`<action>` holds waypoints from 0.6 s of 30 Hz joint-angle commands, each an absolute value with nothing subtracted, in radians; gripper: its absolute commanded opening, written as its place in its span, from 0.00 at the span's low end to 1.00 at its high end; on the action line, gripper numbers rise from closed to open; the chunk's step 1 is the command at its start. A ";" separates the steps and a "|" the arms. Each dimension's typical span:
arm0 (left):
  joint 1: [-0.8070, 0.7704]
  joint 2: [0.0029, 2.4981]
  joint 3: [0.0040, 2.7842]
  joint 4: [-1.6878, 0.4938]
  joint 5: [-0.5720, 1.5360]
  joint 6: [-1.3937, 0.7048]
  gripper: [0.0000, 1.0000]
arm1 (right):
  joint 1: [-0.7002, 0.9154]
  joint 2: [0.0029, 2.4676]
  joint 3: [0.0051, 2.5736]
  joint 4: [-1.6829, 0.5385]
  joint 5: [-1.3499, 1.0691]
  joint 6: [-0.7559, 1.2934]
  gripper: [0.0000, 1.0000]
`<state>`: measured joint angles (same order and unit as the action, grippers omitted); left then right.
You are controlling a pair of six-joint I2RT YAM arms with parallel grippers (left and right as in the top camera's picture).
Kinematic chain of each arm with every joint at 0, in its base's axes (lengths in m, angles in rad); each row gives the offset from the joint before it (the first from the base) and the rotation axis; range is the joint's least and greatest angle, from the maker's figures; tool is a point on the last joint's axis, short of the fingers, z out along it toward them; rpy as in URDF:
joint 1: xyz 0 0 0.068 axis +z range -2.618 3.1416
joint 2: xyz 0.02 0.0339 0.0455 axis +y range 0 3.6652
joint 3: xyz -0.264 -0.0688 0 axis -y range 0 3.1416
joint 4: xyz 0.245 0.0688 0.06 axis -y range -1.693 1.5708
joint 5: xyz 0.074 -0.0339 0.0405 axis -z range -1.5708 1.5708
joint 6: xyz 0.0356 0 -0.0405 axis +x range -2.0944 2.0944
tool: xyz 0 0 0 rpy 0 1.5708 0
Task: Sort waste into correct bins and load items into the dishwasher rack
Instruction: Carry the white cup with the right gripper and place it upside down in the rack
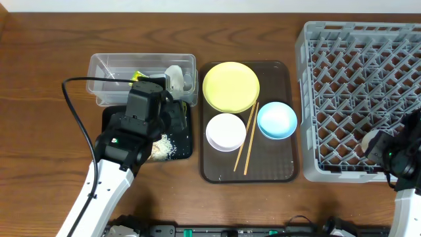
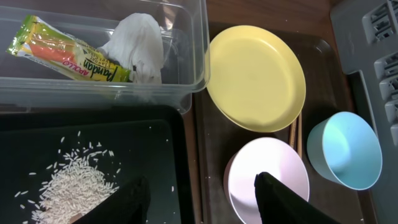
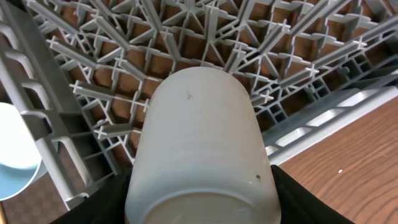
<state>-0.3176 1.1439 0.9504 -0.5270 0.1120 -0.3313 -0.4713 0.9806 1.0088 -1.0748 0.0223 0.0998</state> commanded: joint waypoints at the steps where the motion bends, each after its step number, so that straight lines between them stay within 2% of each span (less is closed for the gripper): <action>1: -0.315 1.142 0.964 -0.530 0.096 -0.311 0.57 | -0.482 0.983 1.032 -1.072 0.030 0.117 0.01; 18: -0.315 1.143 0.963 -0.542 0.096 -0.312 0.57 | -0.495 1.168 1.032 -0.931 0.070 0.165 0.01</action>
<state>-0.3176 1.1439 0.9504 -0.5392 0.1116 -0.3313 -0.4805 1.1687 1.0119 -0.9520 0.0635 0.1387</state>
